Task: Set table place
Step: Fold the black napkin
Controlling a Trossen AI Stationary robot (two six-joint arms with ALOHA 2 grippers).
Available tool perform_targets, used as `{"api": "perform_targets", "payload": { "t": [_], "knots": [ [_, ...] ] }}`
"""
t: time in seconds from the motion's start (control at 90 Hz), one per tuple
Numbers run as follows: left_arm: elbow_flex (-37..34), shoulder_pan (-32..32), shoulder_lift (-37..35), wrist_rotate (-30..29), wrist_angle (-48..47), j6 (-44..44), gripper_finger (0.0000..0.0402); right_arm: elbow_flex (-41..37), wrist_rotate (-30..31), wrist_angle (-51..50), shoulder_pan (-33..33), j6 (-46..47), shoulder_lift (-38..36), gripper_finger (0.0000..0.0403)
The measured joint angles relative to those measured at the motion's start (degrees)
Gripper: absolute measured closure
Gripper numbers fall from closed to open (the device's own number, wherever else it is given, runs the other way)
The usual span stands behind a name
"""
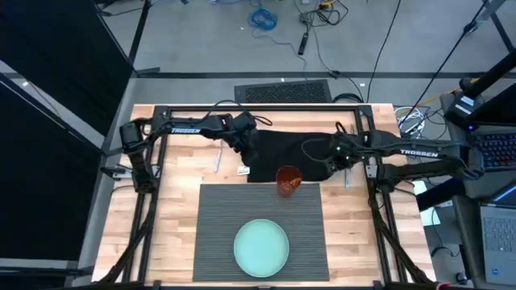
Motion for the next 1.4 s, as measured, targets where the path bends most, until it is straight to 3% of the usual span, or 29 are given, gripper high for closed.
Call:
{"api": "perform_targets", "payload": {
  "t": [0.7,0.978,1.156,1.4],
  "knots": [
    [0.0,0.0,0.0,3.4,1.0,-7.4,0.0402,0.0,-0.7,8.6,-6.5,-11.2,-2.1,0.0403],
    [0.3,0.1,0.0,3.7,7.6,-9.5,0.0402,0.0,-8.7,7.7,-4.9,-10.3,-2.1,0.0403],
    [5.4,1.7,0.2,14.7,9.1,-7.6,0.0402,0.0,-12.3,2.0,-2.7,-8.4,-2.1,0.0403],
    [15.0,5.4,1.5,14.0,7.2,-3.6,0.0402,0.0,-12.3,-1.5,-0.5,-5.0,-2.1,0.0403]
  ]
}}
